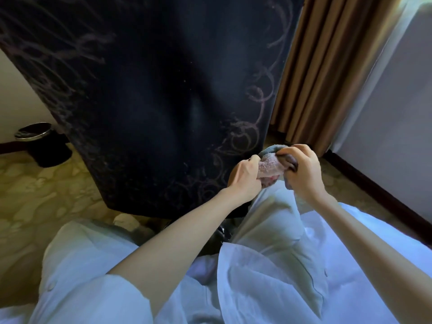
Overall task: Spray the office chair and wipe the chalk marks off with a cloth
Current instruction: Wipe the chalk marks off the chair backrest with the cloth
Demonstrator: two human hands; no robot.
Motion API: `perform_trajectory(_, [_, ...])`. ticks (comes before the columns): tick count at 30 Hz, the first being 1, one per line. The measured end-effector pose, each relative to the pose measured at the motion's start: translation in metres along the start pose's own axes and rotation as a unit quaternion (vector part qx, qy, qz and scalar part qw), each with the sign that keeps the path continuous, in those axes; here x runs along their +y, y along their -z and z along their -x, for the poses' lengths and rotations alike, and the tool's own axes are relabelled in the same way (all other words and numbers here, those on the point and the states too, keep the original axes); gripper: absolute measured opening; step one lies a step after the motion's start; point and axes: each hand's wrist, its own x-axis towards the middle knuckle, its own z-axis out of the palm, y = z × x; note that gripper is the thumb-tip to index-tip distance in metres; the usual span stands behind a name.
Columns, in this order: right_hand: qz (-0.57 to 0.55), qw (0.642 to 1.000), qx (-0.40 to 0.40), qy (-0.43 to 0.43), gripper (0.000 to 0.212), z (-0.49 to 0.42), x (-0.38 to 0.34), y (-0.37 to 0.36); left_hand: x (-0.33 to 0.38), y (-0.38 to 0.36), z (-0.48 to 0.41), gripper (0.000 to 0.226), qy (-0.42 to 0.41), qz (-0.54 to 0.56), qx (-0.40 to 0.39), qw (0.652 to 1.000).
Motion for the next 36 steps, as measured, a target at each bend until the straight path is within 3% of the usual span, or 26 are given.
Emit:
perform_trajectory(11, [0.004,1.000,0.017,-0.010,0.048,-0.020,0.026,0.012,0.029,-0.001,-0.029,0.036,0.004,-0.032,-0.025,0.999])
perform_trajectory(16, [-0.017,0.999,0.041,0.023,0.048,-0.030,0.001,0.026,0.032,0.031,-0.028,0.041,-0.056,-0.084,0.057,0.993])
perform_trajectory(25, [-0.072,0.977,0.146,0.139,0.044,-0.091,-0.085,0.069,0.059,0.141,-0.025,0.047,-0.175,-0.200,0.293,0.918])
perform_trajectory(31, [-0.085,0.956,0.202,0.194,0.042,-0.130,-0.121,0.096,0.091,0.202,-0.031,0.032,-0.222,-0.235,0.379,0.867])
perform_trajectory(36, [-0.092,0.938,0.255,0.216,0.040,-0.147,-0.133,0.113,0.110,0.227,-0.038,0.038,-0.273,-0.271,0.428,0.818])
